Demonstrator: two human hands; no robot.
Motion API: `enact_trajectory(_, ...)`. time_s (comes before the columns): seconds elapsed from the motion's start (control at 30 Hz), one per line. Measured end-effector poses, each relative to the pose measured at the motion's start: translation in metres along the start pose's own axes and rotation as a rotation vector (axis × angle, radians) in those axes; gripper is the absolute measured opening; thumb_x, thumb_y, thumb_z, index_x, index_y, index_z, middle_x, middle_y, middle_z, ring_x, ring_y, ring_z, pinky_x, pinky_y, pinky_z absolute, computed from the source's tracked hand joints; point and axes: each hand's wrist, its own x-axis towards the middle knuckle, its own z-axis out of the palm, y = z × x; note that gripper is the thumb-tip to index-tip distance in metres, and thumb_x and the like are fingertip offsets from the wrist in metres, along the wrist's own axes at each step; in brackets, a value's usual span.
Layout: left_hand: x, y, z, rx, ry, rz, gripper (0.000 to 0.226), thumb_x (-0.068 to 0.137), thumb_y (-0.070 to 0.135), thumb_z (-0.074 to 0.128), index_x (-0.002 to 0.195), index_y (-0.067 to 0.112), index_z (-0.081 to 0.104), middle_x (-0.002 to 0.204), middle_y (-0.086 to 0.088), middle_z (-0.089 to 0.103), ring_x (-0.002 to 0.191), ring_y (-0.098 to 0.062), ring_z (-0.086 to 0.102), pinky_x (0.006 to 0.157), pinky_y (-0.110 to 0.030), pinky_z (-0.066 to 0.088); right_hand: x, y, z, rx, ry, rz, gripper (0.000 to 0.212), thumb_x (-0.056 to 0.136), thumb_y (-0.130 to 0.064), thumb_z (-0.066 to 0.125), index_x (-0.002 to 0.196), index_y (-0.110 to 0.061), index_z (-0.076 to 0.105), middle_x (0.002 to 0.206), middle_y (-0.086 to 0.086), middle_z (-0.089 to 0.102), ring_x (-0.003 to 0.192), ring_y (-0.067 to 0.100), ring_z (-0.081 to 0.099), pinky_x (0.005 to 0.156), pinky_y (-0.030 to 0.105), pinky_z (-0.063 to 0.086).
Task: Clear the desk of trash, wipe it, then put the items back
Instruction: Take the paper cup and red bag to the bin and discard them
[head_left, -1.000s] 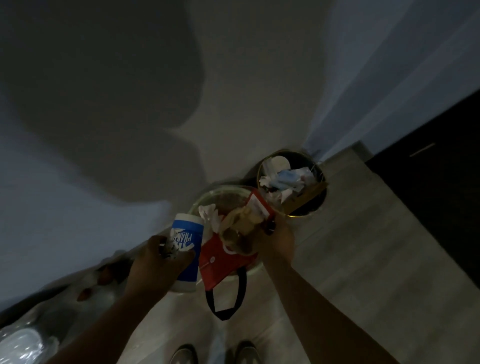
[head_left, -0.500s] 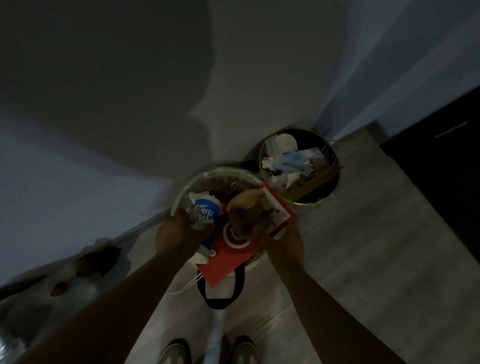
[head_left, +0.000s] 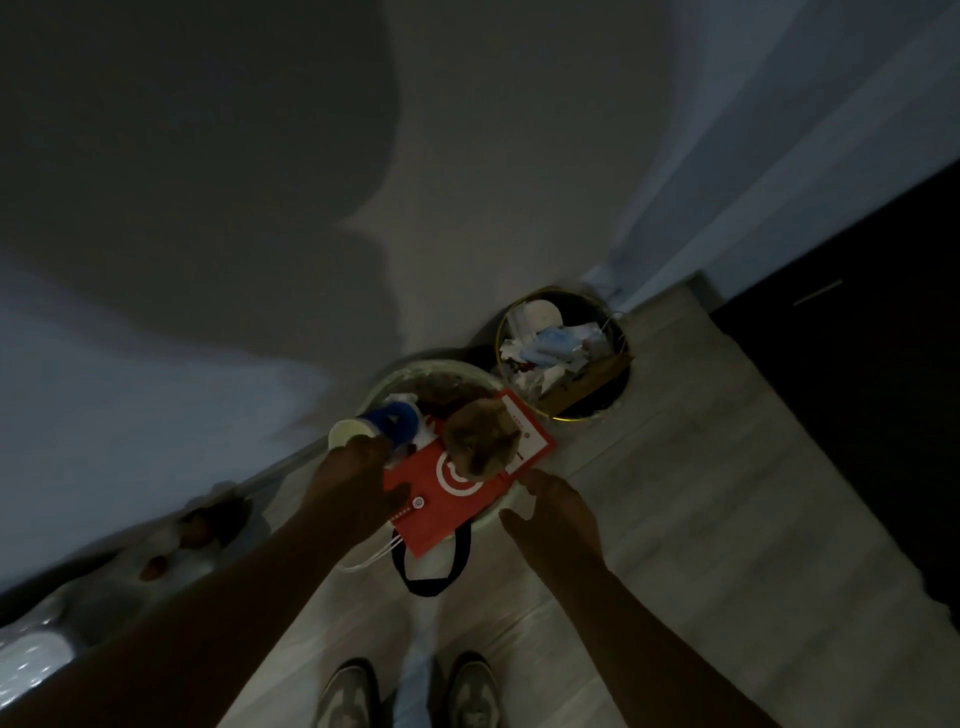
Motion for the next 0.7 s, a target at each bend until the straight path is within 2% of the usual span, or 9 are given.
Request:
enact_trajectory(0.1, -0.036, 0.01, -0.026, 0.087, -0.048, 0.069, 0.054, 0.09, 0.039, 0.06, 0.136, 0.016, 0.044, 0.131, -0.004, 0.054, 0.117, -0.017, 0.055, 0.093, -0.024, 0.043, -0.029, -0.014, -0.024, -0.064, -0.003, -0.032, 0.053, 0.089, -0.036, 0.063, 0.137, -0.024, 0.044, 0.134, -0.003, 0.05, 0.121, 0.012, 0.049, 0.1, 0.027, 0.044)
enact_trajectory(0.2, -0.073, 0.015, -0.051, 0.105, -0.081, 0.123, 0.051, 0.09, 0.041, 0.06, 0.134, 0.02, 0.045, 0.131, 0.001, 0.055, 0.118, -0.014, 0.054, 0.094, -0.022, 0.043, -0.065, -0.029, -0.051, -0.105, 0.008, -0.082, 0.049, 0.088, -0.035, 0.064, 0.133, -0.027, 0.046, 0.13, -0.005, 0.053, 0.117, 0.009, 0.051, 0.095, 0.021, 0.043)
enact_trajectory(0.4, -0.162, 0.027, -0.114, 0.112, -0.034, 0.196, 0.054, 0.09, 0.042, 0.059, 0.137, 0.019, 0.045, 0.134, 0.0, 0.054, 0.119, -0.013, 0.054, 0.097, -0.021, 0.04, -0.153, -0.07, -0.109, -0.169, 0.04, -0.206, 0.054, 0.087, -0.038, 0.065, 0.136, -0.024, 0.046, 0.131, -0.005, 0.053, 0.119, 0.008, 0.05, 0.095, 0.019, 0.04)
enact_trajectory(0.5, -0.205, 0.033, -0.146, 0.077, -0.024, 0.189, 0.056, 0.089, 0.043, 0.061, 0.137, 0.021, 0.045, 0.135, 0.001, 0.053, 0.12, -0.013, 0.051, 0.098, -0.021, 0.039, -0.195, -0.09, -0.138, -0.165, 0.069, -0.275, 0.053, 0.085, -0.035, 0.068, 0.133, -0.019, 0.051, 0.128, 0.001, 0.057, 0.118, 0.015, 0.053, 0.095, 0.023, 0.039)
enact_trajectory(0.6, -0.244, 0.038, -0.179, 0.055, 0.013, 0.184, 0.057, 0.087, 0.043, 0.063, 0.136, 0.021, 0.045, 0.134, 0.001, 0.052, 0.12, -0.015, 0.051, 0.095, -0.022, 0.039, -0.23, -0.114, -0.172, -0.186, 0.083, -0.333, 0.049, 0.086, -0.027, 0.067, 0.132, -0.019, 0.053, 0.126, 0.0, 0.058, 0.117, 0.018, 0.055, 0.093, 0.021, 0.039)
enact_trajectory(0.67, -0.271, 0.039, -0.197, 0.062, 0.032, 0.17, 0.059, 0.087, 0.043, 0.063, 0.138, 0.02, 0.044, 0.135, -0.001, 0.052, 0.12, -0.016, 0.051, 0.096, -0.024, 0.04, -0.249, -0.129, -0.192, -0.209, 0.142, -0.44, 0.042, 0.082, -0.02, 0.069, 0.123, -0.013, 0.061, 0.117, 0.005, 0.063, 0.11, 0.025, 0.061, 0.091, 0.029, 0.046)
enact_trajectory(0.7, -0.283, 0.04, -0.206, 0.073, 0.054, 0.161, 0.06, 0.088, 0.043, 0.062, 0.139, 0.02, 0.043, 0.135, -0.001, 0.051, 0.12, -0.016, 0.051, 0.097, -0.025, 0.04, -0.257, -0.136, -0.203, -0.19, 0.094, -0.433, 0.039, 0.082, -0.02, 0.068, 0.12, -0.013, 0.062, 0.116, 0.005, 0.063, 0.109, 0.025, 0.06, 0.093, 0.032, 0.047)
